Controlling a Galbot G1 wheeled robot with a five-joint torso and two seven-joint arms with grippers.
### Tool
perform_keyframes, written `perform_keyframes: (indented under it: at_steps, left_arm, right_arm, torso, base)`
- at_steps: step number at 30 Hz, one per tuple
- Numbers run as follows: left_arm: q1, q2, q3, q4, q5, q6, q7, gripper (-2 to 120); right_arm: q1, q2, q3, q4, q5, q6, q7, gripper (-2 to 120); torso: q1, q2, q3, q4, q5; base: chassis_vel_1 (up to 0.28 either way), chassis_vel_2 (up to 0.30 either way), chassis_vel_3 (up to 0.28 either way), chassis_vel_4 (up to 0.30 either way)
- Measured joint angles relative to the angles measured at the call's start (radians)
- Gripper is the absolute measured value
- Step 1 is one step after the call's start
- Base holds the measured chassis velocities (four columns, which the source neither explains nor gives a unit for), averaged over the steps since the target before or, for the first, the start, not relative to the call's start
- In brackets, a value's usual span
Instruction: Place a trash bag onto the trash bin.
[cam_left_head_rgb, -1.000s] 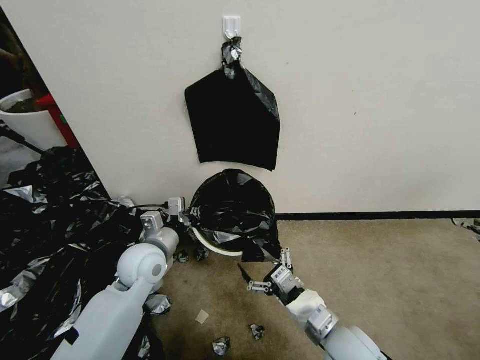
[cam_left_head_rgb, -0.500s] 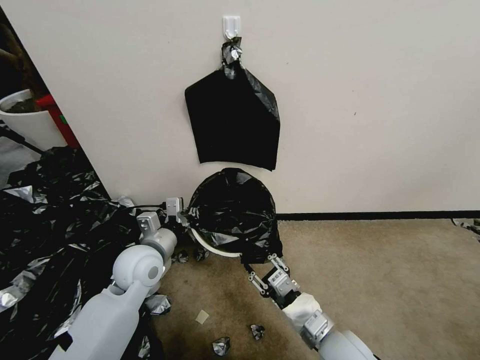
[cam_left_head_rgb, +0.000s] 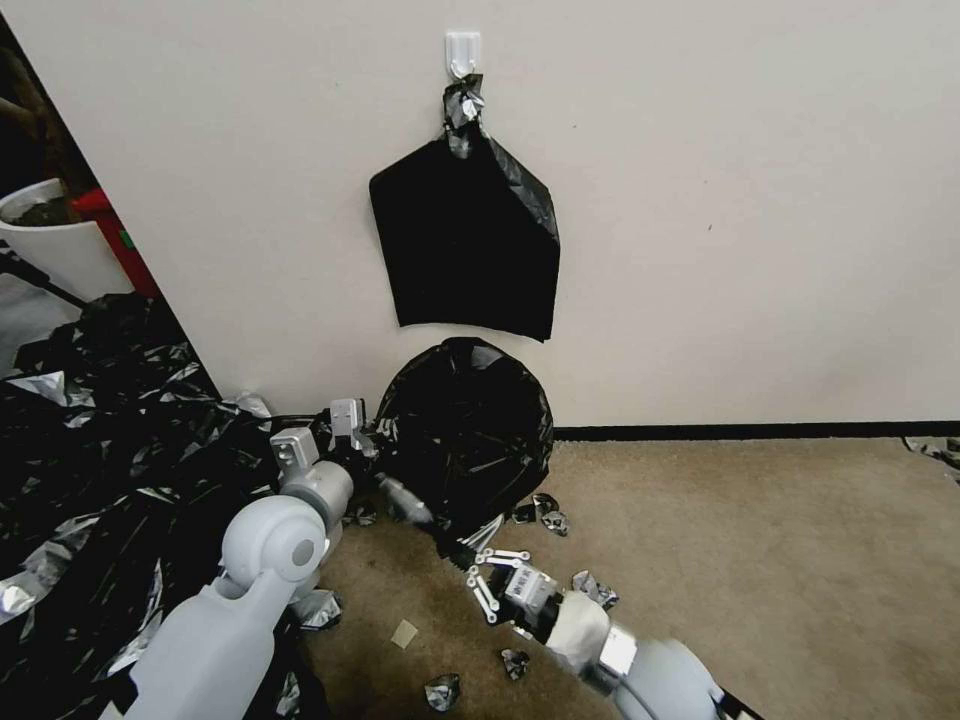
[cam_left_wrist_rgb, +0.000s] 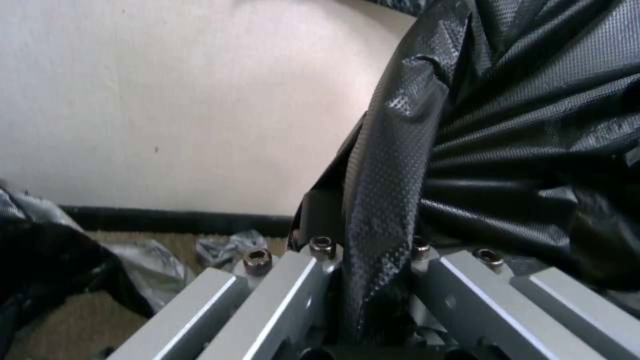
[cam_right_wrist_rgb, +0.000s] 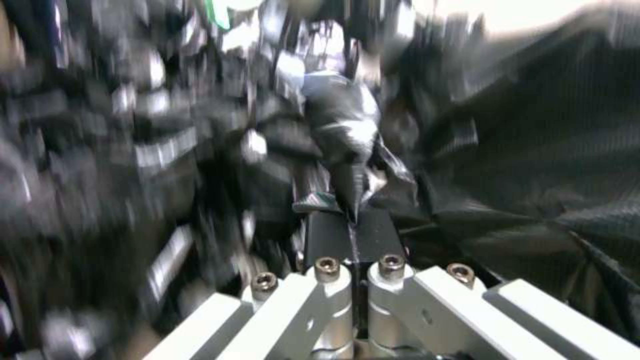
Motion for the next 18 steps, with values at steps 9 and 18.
perform_keyframes:
  at_steps: [9, 18]
  left_arm:
    - [0.054, 0.004, -0.037, -0.056, -0.011, 0.013, -0.001, 3]
    - [0.054, -0.014, -0.036, -0.058, -0.004, 0.002, -0.001, 3]
  right_arm:
    - [0.061, 0.024, 0.205, -0.197, -0.43, -0.017, -0.03, 0]
    - [0.016, -0.003, 0.121, -0.165, -0.184, 0.127, -0.058, 12]
  torso:
    - [0.0, 0.0, 0.0, -0.0001, -0.0001]
    - [0.0, 0.0, 0.0, 0.0, 0.0001]
  base:
    - [0.0, 0.0, 0.0, 0.0]
    - [0.0, 0.0, 0.0, 0.0]
